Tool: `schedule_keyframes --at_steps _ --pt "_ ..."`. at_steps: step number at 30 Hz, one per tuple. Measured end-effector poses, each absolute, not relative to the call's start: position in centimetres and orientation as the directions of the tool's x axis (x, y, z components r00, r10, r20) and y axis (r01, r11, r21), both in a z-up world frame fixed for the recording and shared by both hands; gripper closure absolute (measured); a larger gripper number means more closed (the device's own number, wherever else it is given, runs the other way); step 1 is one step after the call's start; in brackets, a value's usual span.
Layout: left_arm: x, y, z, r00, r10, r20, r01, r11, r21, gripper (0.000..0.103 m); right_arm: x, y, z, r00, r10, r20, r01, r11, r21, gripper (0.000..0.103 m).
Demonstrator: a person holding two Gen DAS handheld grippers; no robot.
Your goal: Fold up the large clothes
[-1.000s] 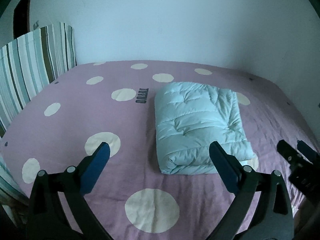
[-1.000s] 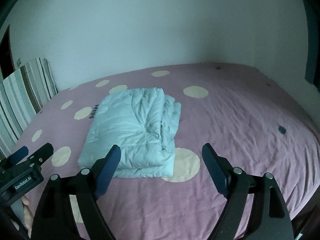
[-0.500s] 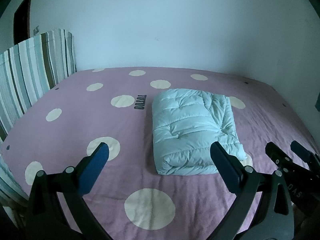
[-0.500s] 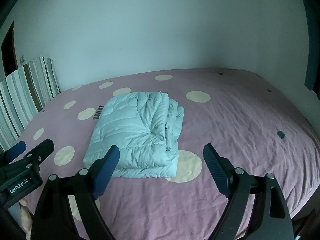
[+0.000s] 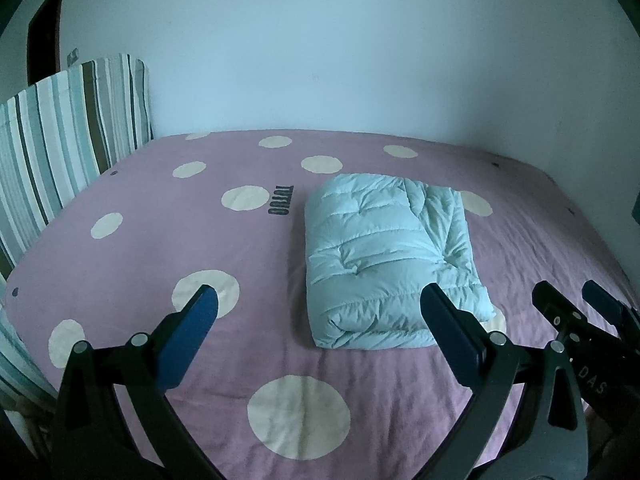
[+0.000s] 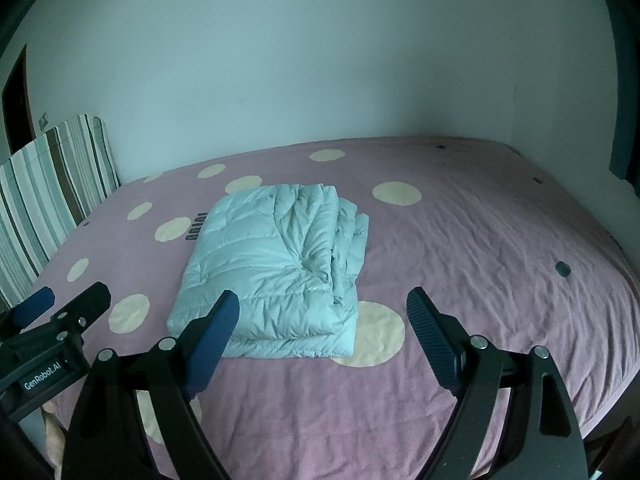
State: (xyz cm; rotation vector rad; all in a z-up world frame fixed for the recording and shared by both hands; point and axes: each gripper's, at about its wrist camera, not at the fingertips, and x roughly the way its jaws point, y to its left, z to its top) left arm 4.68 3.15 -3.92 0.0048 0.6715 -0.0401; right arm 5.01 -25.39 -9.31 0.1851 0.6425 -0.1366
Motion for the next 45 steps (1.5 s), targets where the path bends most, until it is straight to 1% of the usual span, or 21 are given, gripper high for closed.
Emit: schedule_keyframes --at_steps 45 --pt "4.23 3.24 -3.56 0.796 -0.034 -0.605 0.041 0.999 -0.002 0.002 5.17 -24.77 -9.53 0.79 -0.071 -0.609 0.184 0.975 0.126 0.018"
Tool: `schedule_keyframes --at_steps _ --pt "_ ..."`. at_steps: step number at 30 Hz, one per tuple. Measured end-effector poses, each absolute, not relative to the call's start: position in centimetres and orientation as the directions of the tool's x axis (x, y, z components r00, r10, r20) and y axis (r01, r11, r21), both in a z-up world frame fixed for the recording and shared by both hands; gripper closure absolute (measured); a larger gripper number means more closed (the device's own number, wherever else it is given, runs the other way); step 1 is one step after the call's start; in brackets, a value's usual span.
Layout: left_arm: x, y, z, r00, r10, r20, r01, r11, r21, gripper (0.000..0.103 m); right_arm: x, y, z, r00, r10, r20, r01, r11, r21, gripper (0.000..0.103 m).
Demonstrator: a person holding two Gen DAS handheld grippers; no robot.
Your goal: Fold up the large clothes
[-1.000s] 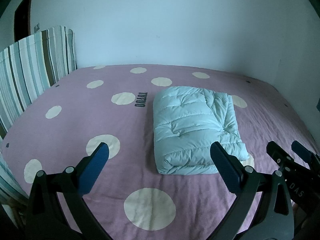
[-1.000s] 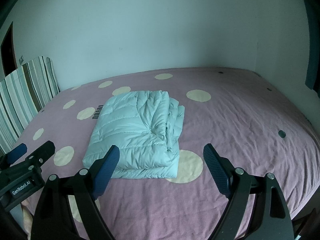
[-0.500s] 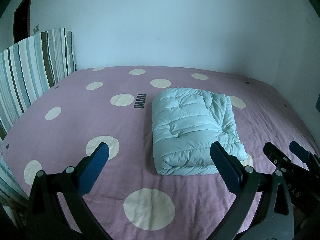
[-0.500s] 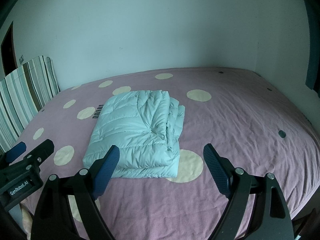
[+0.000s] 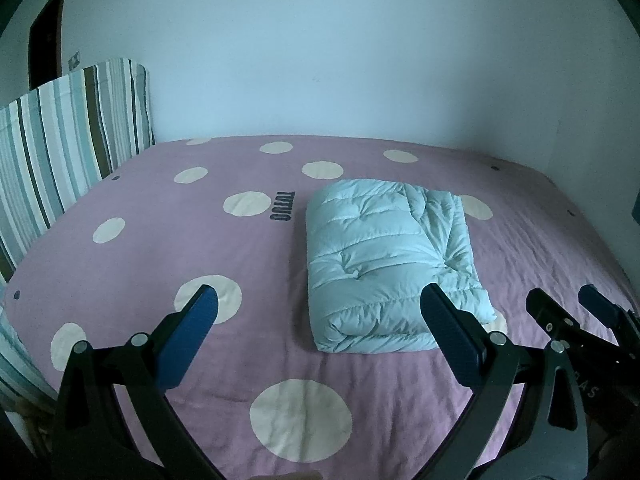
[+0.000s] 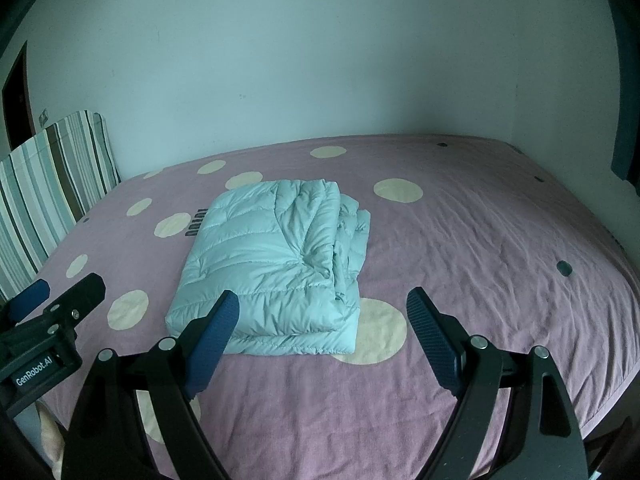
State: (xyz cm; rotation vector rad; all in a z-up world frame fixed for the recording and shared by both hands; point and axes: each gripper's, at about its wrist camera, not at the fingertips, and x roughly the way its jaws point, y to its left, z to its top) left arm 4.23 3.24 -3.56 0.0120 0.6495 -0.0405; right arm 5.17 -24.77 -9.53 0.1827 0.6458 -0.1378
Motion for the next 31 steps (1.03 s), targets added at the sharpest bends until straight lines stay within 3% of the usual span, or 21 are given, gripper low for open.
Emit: schedule_keyframes --at_steps 12,25,31 --pt "4.8 3.0 -3.9 0.785 -0.056 -0.617 0.068 0.998 -0.004 0.002 5.3 -25.2 -9.8 0.788 -0.062 -0.613 0.171 0.978 0.121 0.018" --pt "6.1 3.0 -5.0 0.788 0.007 -0.616 0.025 0.999 0.043 0.002 6.1 -26.5 -10.5 0.776 -0.048 -0.629 0.154 0.981 0.115 0.018" --pt "9.1 5.2 -7.8 0.729 0.04 -0.684 0.0 0.998 0.057 0.002 7.3 -29.2 -11.2 0.765 -0.073 -0.64 0.183 0.977 0.107 0.018"
